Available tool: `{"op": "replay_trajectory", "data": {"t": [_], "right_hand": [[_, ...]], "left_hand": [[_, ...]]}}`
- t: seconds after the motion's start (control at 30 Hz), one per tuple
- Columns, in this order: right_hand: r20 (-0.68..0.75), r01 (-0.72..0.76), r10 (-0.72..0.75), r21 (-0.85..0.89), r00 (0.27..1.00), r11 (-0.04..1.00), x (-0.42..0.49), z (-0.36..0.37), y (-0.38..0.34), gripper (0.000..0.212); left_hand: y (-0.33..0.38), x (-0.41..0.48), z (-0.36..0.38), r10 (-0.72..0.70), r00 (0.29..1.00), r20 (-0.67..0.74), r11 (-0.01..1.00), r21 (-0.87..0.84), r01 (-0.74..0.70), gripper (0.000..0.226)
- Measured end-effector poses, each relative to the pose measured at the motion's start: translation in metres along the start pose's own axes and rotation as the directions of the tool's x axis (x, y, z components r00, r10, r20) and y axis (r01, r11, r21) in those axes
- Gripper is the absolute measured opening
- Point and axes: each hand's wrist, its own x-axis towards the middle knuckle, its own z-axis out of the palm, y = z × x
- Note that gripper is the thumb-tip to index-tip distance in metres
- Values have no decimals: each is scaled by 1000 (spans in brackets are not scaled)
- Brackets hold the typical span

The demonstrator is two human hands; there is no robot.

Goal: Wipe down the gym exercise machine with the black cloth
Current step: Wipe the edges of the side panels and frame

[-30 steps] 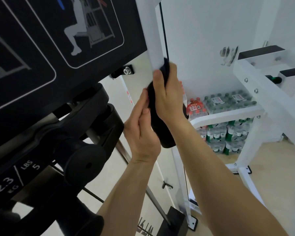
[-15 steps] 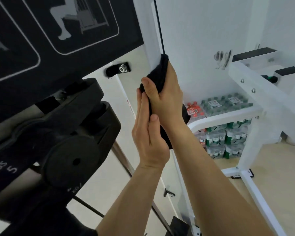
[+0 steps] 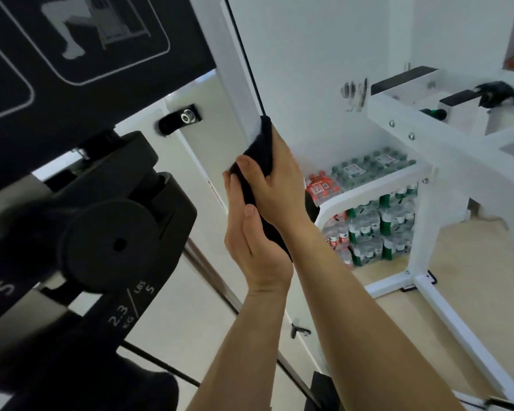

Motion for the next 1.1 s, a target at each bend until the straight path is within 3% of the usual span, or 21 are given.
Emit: {"op": "replay_trajectory", "data": {"t": [0.2,0.33,0.43,0.53,0.63,0.73,0.83,0.97,1.1], "right_hand": [[-2,-84,84,29,996,996,-19,-2,6,71],[53,-29,29,11,998,1000,11,-6,-19,59],[69,24,-26,29,997,999,17,-5,-20,64],[48,-33,32,26,998,999,-9,-4,5,70],[31,-102,100,64,994,993,-24,-3,14,55],[12,-67,67,94,998,993,-4,0,-4,46],[-2,6,-6,67,1000,998,7,3,-15,60],[-20,-31,31,14,999,999,-19,4,12,70],[96,-165,151,174,984,971,-46,-10,28,50]], "left_hand": [[12,-17,1,-132,991,-17,987,-89,130,49],[24,-9,9,-216,968,-129,953,-243,181,44],[25,-7,8,-118,983,-140,979,-184,91,44],[15,-10,4,-119,989,-92,982,-157,104,45],[10,-20,-1,-173,981,-94,976,-153,157,44],[13,-16,-1,-156,986,-66,976,-162,143,44],[16,-8,2,-154,987,-47,962,-233,139,48],[2,-17,-3,-128,991,34,952,-277,133,57],[-22,-35,-8,-146,989,16,979,-142,147,43]]}}
